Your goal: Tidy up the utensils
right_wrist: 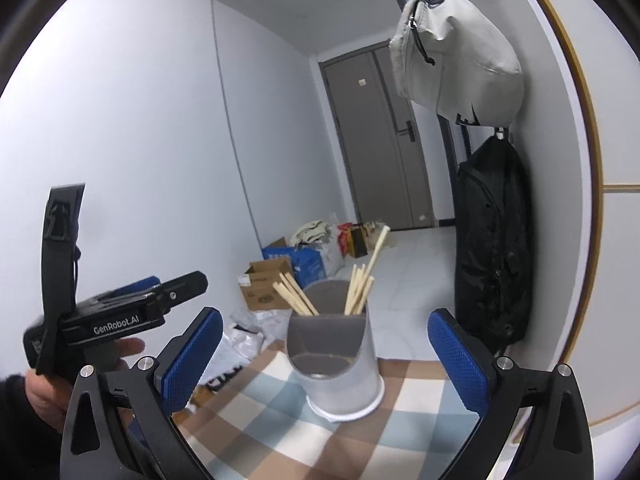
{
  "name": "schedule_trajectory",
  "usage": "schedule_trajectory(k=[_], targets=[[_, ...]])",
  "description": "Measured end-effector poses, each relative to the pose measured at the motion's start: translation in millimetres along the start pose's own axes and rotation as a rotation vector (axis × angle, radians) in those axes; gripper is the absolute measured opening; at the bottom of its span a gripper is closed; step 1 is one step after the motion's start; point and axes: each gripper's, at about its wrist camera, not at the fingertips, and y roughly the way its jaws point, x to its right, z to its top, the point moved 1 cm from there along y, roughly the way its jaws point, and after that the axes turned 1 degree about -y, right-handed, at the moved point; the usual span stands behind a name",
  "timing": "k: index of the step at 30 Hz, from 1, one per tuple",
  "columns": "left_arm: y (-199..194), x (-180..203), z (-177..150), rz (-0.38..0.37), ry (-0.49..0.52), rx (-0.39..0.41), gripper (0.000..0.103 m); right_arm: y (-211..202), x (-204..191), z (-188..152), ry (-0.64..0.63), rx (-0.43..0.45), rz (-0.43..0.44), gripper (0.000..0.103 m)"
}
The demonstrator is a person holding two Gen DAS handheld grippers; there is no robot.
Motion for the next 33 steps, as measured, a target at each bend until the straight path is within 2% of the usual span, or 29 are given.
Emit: schedule_trajectory(k=[5,15,33], targets=[[1.9,1.3,-17.2,0.011,-0.007,-0.009,0.101,-5.0,0.3,-6.3,0.009,0.013,-0.008,0.103],[-1.8,7.0,-21.3,0.016,0.031,0.011,0.101,-1.5,1.4,-10.7,0.001,0.018,-0.017,0.103],[-3.1,17.2,-26.2,0.008,0.047,-0.019,0.101,2.4,2.7,-13.5,0.003,0.003,-0.019,0.103]])
